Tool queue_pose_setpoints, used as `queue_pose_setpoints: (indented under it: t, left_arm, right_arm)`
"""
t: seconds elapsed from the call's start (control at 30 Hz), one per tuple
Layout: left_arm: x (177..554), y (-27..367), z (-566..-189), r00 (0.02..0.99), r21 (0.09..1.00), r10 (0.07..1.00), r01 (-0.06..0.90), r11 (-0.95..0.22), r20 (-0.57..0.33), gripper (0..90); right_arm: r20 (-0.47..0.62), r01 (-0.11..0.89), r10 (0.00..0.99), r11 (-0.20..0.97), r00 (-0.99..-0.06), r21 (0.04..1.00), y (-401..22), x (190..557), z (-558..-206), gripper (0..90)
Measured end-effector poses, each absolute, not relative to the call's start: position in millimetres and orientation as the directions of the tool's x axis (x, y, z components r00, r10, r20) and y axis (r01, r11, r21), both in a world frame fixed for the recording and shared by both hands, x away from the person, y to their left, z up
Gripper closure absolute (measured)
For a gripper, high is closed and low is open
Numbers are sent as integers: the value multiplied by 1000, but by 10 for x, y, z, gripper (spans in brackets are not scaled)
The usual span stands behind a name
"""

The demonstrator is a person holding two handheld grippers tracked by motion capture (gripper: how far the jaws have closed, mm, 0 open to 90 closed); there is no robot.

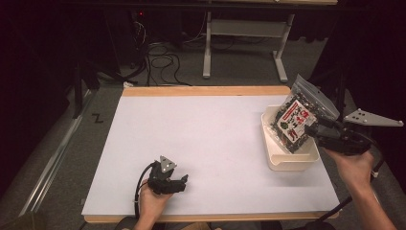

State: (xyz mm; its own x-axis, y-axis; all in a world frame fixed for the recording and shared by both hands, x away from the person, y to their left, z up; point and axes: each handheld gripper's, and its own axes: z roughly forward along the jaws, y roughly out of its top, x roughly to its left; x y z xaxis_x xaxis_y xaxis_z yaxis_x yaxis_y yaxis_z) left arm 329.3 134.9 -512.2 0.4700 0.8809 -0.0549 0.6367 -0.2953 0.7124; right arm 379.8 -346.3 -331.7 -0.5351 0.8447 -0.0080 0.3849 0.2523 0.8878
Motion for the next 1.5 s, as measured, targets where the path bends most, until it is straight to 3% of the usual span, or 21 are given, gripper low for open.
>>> queue_pose_setpoints:
  t: [1.5]
  left_arm:
    - [3285,1351,-5115,465,717,884,635,-289,-56,252]
  right_arm:
    - [75,388,789,214,-610,897,-3358,3509,-3652,404]
